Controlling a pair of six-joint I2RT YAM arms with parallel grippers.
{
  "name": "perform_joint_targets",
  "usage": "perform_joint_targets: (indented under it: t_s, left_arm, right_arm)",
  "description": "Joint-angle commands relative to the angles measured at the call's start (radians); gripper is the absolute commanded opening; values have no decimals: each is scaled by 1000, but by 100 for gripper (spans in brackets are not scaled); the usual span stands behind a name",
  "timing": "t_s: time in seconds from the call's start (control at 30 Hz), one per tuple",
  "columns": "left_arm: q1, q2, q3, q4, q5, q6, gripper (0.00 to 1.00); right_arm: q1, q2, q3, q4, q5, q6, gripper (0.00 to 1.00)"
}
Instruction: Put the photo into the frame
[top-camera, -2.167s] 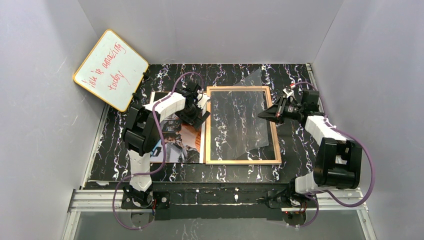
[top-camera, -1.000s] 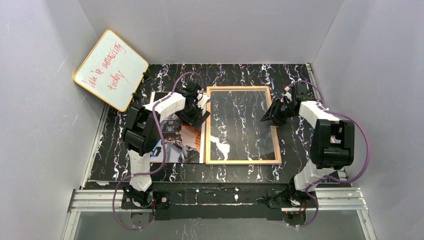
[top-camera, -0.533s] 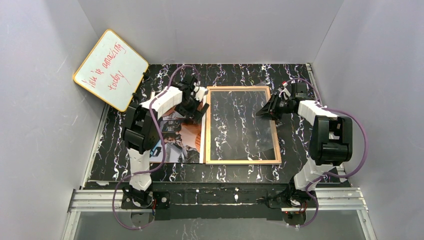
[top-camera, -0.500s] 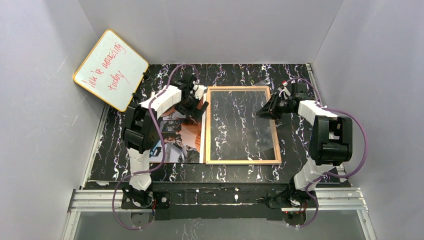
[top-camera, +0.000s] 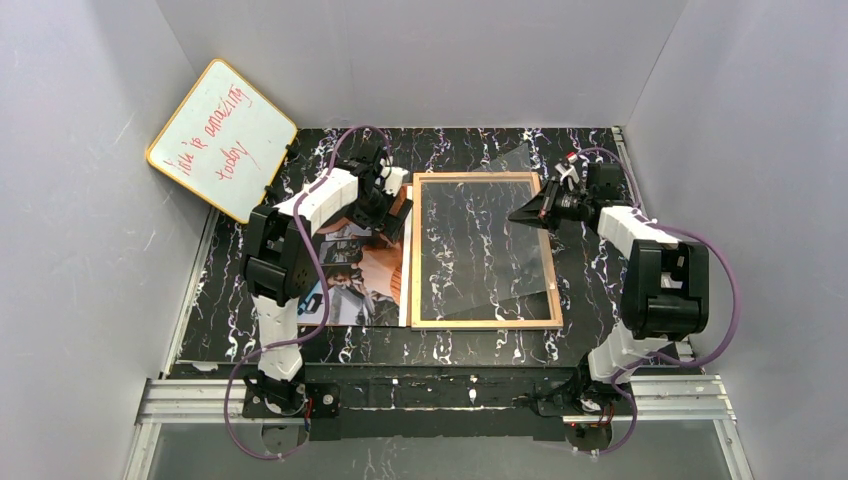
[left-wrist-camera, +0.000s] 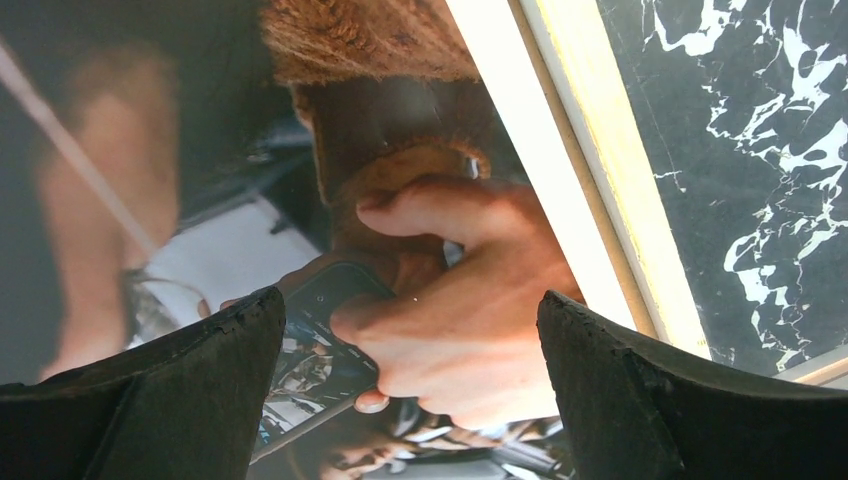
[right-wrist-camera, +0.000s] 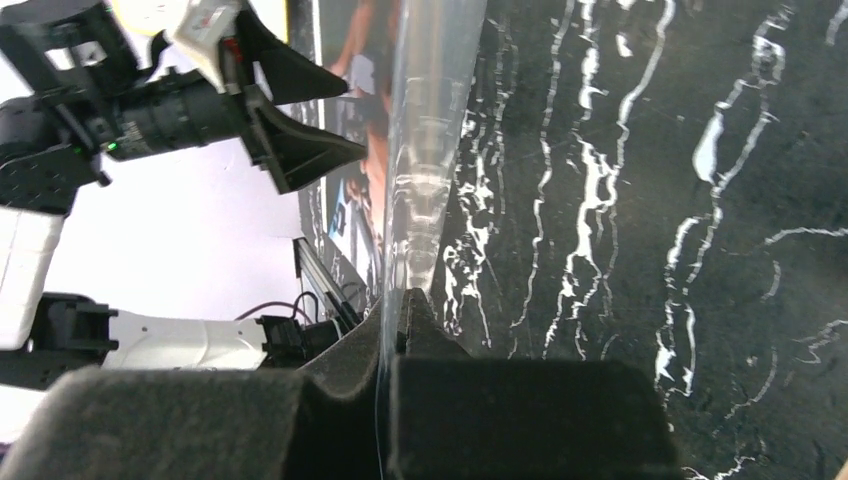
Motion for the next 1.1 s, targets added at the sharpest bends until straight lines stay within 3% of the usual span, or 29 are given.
perform_joint_targets:
  t_s: [0.0,0.3,0.53,0.73,0.9,1.07]
  left_arm:
    - [-3,-2,-19,-15,17,-9,95]
    - [45,-23,13,-17,63,-45,95]
    - [109,-38,47,-26,72,-56,95]
    - [162,-42,60,-17,73,-78,95]
    - [163,-30,38,-15,61,-70,95]
    - [154,-16,9,-10,62,-63,95]
  right_arm:
    - [2,-92,-14,140,-96,19,1]
    - [3,-170,-21,242,-164,110,1]
    - [16,-207,-55,535,-235,381,1]
    - [65,-208,-41,568,-240,391,1]
    - [65,-117,-80,429,-205,270,1]
    - [65,-49,-87,188,-42,60,1]
